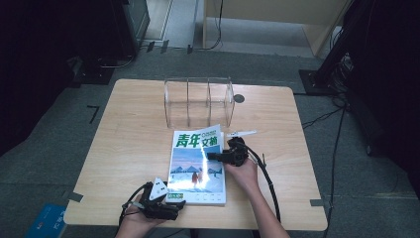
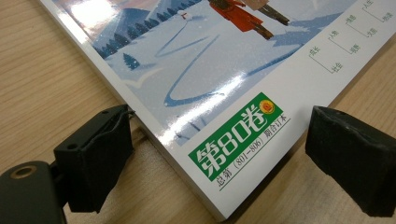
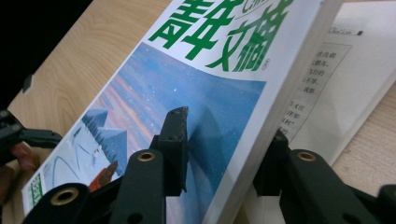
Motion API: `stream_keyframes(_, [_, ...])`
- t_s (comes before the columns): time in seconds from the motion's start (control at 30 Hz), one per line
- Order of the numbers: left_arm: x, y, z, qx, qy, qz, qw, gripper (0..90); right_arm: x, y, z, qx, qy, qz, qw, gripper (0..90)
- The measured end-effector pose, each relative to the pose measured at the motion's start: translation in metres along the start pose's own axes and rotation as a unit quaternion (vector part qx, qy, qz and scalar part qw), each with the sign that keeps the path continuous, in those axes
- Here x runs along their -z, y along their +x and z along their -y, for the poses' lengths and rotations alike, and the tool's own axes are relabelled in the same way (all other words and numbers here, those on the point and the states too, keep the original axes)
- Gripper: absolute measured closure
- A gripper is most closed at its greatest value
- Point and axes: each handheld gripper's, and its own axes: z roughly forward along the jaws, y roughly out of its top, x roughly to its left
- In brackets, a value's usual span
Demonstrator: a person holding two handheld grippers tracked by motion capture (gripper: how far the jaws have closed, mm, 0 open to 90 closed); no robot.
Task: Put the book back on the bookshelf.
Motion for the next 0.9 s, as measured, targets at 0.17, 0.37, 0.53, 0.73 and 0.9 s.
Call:
stream_keyframes(0.17, [0.0, 0.0, -0.001, 0.0, 0.005, 0.001, 1.0, 7.0, 0.004, 0.013, -0.003, 0.046, -0.006, 0.012, 0.9988, 76.7])
stream_keyframes(0.37, [0.001, 0.004, -0.006, 0.023, 0.014, 0.011, 0.9996, 9.1, 0.003, 0.025, -0.004, 0.043, -0.005, 0.046, 0.998, 81.2])
stream_keyframes(0.53, [0.016, 0.019, -0.012, 0.061, -0.019, 0.025, 0.9976, 20.7, 0.009, 0.038, -0.003, 0.077, -0.014, 0.069, 0.9945, 81.4])
stream_keyframes(0.73, [0.011, 0.046, -0.024, 0.105, -0.024, 0.012, 0.9941, 20.6, 0.018, 0.049, 0.002, 0.108, -0.044, 0.075, 0.9902, 81.5])
stream_keyframes(0.9, [0.0, 0.064, -0.045, 0.107, -0.023, -0.006, 0.994, 23.2, 0.025, 0.052, 0.006, 0.123, -0.065, 0.073, 0.9877, 81.6])
